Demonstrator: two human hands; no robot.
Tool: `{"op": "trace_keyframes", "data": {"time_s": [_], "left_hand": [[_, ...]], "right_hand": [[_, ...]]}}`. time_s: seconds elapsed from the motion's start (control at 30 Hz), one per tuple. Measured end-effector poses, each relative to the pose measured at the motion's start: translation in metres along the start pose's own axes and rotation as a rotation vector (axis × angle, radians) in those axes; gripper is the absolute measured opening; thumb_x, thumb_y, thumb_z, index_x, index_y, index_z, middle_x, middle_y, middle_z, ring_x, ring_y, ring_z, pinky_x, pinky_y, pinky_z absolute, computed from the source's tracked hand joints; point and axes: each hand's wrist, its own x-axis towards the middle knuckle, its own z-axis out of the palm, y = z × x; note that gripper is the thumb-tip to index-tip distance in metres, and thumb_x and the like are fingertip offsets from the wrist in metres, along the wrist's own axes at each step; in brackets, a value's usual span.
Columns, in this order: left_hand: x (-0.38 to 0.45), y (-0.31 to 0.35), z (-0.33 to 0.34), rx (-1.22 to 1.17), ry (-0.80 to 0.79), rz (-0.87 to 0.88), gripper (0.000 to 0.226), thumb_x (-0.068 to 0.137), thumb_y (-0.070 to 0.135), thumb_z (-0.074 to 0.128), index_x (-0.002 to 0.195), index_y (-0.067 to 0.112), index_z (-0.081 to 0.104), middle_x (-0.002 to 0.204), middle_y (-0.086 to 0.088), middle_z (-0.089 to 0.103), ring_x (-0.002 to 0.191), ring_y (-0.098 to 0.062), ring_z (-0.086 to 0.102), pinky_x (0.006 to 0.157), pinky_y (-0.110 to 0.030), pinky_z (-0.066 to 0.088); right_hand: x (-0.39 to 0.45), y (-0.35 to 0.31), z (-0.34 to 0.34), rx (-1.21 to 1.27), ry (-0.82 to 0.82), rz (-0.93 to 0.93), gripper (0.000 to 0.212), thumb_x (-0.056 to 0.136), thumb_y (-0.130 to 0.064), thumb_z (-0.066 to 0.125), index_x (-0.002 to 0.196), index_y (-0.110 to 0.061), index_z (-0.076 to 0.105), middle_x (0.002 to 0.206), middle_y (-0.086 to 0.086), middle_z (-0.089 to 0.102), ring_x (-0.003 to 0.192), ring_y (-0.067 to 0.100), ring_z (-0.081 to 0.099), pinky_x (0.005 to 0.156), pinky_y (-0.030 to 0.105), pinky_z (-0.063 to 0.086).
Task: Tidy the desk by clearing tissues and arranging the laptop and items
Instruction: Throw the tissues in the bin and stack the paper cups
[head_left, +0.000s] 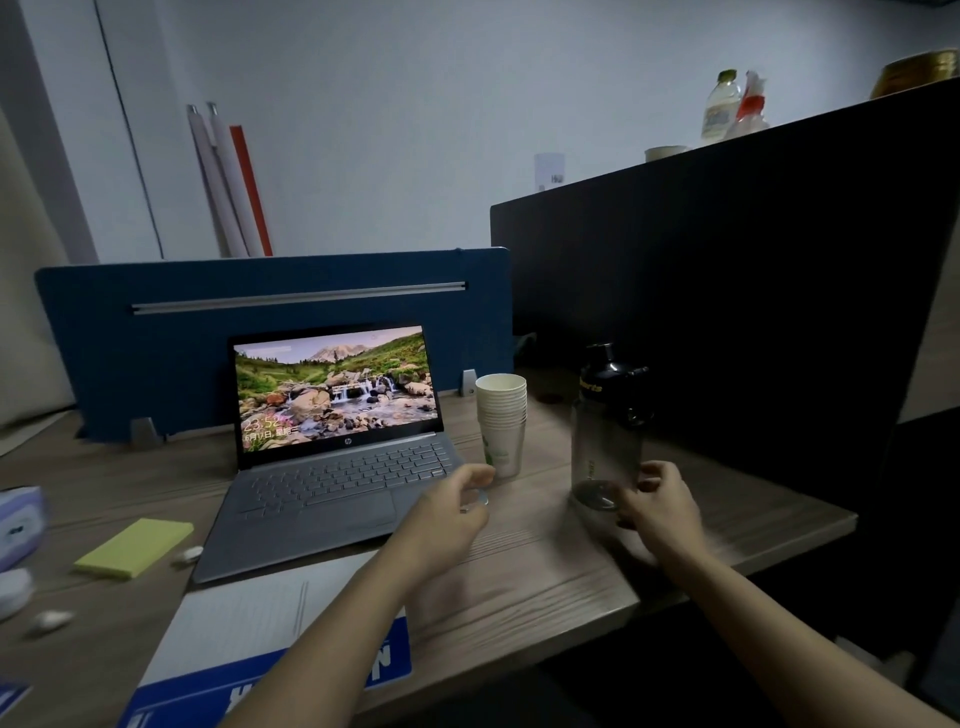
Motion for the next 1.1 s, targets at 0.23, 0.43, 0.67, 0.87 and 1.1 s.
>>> {"op": "trace_keyframes", "data": {"time_s": [0.23, 0.43, 0.67, 0.87, 1.1], "left_hand": [[0.028, -0.004, 0.013, 0.220, -0.031, 0.079, 0.054, 0.092, 0.016, 0.050, 0.144, 0.031, 0.044, 0.145, 0.011, 0.048, 0.126, -0.002, 0.045, 0.102, -0.019, 0.034], [0.063, -0.010, 0.031, 0.526, -0.066, 0.193, 0.054, 0.097, 0.025, 0.048, 0.150, 0.027, 0.036, 0.158, 0.007, 0.032, 0.144, -0.014, 0.023, 0.114, -0.024, 0.016], [0.095, -0.023, 0.051, 0.769, -0.086, 0.130, 0.060, 0.095, 0.044, 0.045, 0.150, 0.028, 0.027, 0.162, 0.003, 0.021, 0.146, -0.025, 0.016, 0.114, -0.047, 0.024], [0.121, -0.036, 0.050, 0.771, -0.089, 0.061, 0.062, 0.094, 0.052, 0.040, 0.150, 0.028, 0.026, 0.164, 0.001, 0.017, 0.148, -0.026, 0.013, 0.115, -0.050, 0.022], [0.161, -0.044, 0.041, 0.703, -0.091, -0.045, 0.067, 0.095, 0.060, 0.034, 0.154, 0.030, 0.021, 0.166, 0.001, 0.012, 0.151, -0.027, 0.009, 0.118, -0.052, 0.018]], "right_hand": [[0.032, 0.007, 0.024, -0.061, -0.058, -0.084, 0.062, 0.072, -0.037, 0.085, 0.120, -0.018, 0.052, 0.117, 0.006, 0.056, 0.088, 0.016, 0.067, 0.059, 0.023, 0.059], [0.062, 0.009, 0.045, -0.114, -0.065, -0.119, 0.061, 0.077, -0.036, 0.081, 0.125, -0.012, 0.051, 0.119, 0.009, 0.057, 0.090, 0.019, 0.066, 0.063, 0.027, 0.061], [0.089, 0.009, 0.065, -0.117, -0.104, -0.115, 0.057, 0.078, -0.034, 0.080, 0.124, -0.015, 0.052, 0.118, 0.008, 0.058, 0.072, 0.013, 0.070, 0.051, 0.016, 0.053], [0.117, 0.009, 0.089, -0.129, -0.125, -0.102, 0.056, 0.079, -0.032, 0.080, 0.124, -0.015, 0.052, 0.118, 0.007, 0.058, 0.072, 0.013, 0.071, 0.051, 0.017, 0.053], [0.152, 0.009, 0.126, -0.167, -0.132, -0.099, 0.054, 0.079, -0.033, 0.080, 0.122, -0.018, 0.052, 0.110, 0.005, 0.060, 0.065, 0.011, 0.070, 0.058, 0.029, 0.061]]}}
